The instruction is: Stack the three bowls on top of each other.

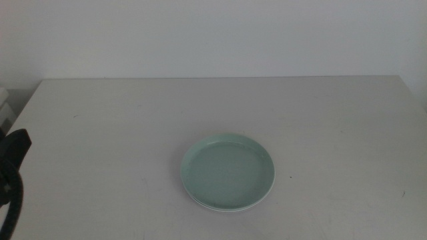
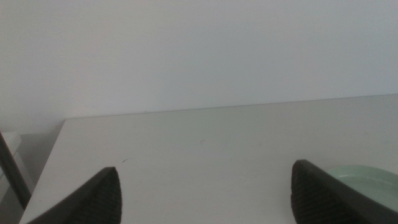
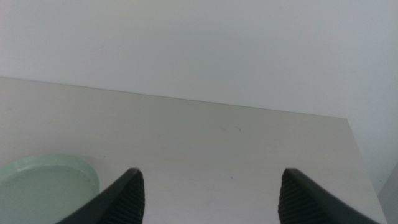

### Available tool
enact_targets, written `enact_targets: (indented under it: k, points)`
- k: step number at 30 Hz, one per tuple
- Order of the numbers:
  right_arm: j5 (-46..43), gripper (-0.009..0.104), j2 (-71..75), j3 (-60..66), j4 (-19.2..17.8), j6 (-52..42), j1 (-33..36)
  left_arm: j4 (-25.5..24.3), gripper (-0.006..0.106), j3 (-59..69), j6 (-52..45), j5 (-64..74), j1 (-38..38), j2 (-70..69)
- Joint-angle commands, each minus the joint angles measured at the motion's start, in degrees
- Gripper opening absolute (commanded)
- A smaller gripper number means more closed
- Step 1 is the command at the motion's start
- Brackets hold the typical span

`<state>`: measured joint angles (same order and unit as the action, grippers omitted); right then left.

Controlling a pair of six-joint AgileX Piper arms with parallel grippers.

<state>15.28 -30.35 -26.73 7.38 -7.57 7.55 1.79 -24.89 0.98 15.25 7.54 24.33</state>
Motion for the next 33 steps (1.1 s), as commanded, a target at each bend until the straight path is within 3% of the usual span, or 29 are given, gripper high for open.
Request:
enact_targets:
  k: [1, 8, 20, 33]
  points:
    - [-4.62, 0.055, 0.31, -1.35, -0.51, -0.59, -0.46, 0.80, 0.105, -1.05, 0.60, -4.30, -0.14, -0.54]
    - [-6.18, 0.055, 8.24, 2.35, -0.64, -0.59, -0.51, 0.80, 0.105, 4.48, 0.60, -4.38, -0.14, -9.42]
    - [-7.09, 0.055, 28.27, 23.27, -0.64, -0.59, -0.51, 0.87, 0.105, 17.18, 0.60, -4.33, -0.14, -21.73]
    - [-5.88, 0.055, 32.45, 27.96, -0.64, -0.59, -0.51, 1.15, 0.105, 26.36, 0.60, -4.56, -2.86, -25.94]
